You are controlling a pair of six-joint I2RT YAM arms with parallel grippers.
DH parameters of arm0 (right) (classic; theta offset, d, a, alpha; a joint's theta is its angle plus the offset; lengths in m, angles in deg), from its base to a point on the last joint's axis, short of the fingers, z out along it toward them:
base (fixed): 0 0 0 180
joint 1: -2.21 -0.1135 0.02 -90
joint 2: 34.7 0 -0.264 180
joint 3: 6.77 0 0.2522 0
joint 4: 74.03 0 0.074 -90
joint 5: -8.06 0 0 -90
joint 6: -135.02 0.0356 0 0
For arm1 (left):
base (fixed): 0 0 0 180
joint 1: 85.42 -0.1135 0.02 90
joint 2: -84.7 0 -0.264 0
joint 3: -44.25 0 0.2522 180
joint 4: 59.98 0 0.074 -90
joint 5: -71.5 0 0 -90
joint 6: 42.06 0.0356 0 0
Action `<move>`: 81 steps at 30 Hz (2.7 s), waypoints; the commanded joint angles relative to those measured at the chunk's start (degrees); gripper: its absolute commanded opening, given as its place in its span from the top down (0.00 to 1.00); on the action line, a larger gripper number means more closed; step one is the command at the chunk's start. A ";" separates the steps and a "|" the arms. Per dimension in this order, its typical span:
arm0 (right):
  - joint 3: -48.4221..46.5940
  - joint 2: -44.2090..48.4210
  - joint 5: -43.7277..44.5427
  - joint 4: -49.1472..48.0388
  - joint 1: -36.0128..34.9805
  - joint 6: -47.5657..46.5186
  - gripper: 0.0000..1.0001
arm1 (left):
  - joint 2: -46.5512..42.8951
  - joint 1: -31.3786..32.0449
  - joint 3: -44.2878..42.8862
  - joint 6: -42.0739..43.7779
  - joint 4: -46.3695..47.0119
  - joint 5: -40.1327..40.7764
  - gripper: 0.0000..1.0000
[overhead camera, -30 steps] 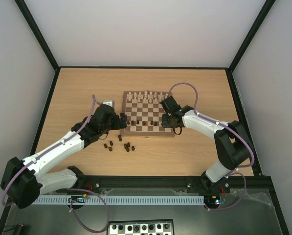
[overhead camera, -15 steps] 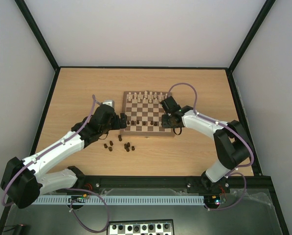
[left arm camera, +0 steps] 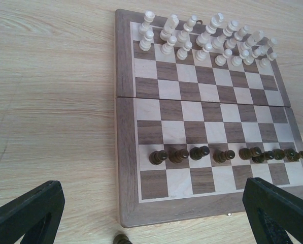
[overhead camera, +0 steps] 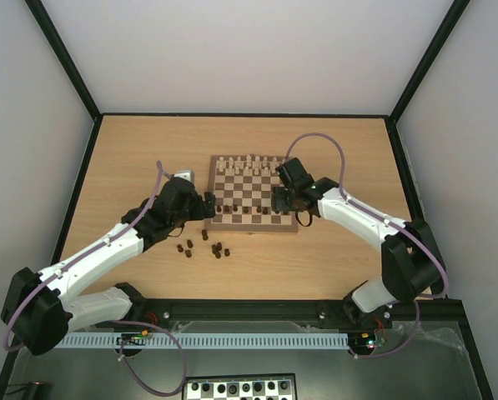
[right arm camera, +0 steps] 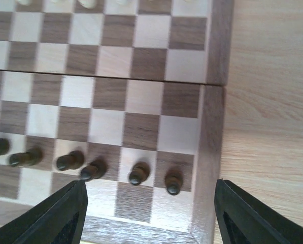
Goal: Set up the chess pieces on the board
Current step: Place the chess piece on the chessboard, then adjust the chess piece on the chessboard.
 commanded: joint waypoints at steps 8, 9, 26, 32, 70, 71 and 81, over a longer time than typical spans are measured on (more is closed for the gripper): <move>-7.78 -2.79 -4.58 2.23 -4.73 -2.08 0.43 | -2.16 -5.24 1.18 0.05 -0.29 -2.27 0.01; -8.38 -3.64 -4.85 2.24 -5.10 -2.20 0.44 | -2.32 -5.26 1.39 -0.04 -0.31 -2.28 0.00; -12.90 -12.94 -4.46 4.93 -9.12 -1.70 0.46 | -3.43 -5.86 3.39 0.05 0.27 -3.01 0.00; -13.39 -14.72 -4.72 4.48 -9.55 -1.42 0.49 | -3.23 -6.13 3.59 0.29 0.56 -3.42 0.01; -14.88 -16.47 -1.77 3.37 -9.50 0.14 0.18 | -3.17 -8.08 5.06 1.21 1.53 -5.01 0.00; -14.91 -16.29 -1.92 3.17 -9.53 0.15 0.15 | -3.17 -8.16 5.14 1.17 1.60 -5.07 0.01; -14.51 -15.84 -5.97 1.12 -9.52 -0.17 0.02 | -3.08 -8.34 5.34 1.17 1.79 -5.35 0.01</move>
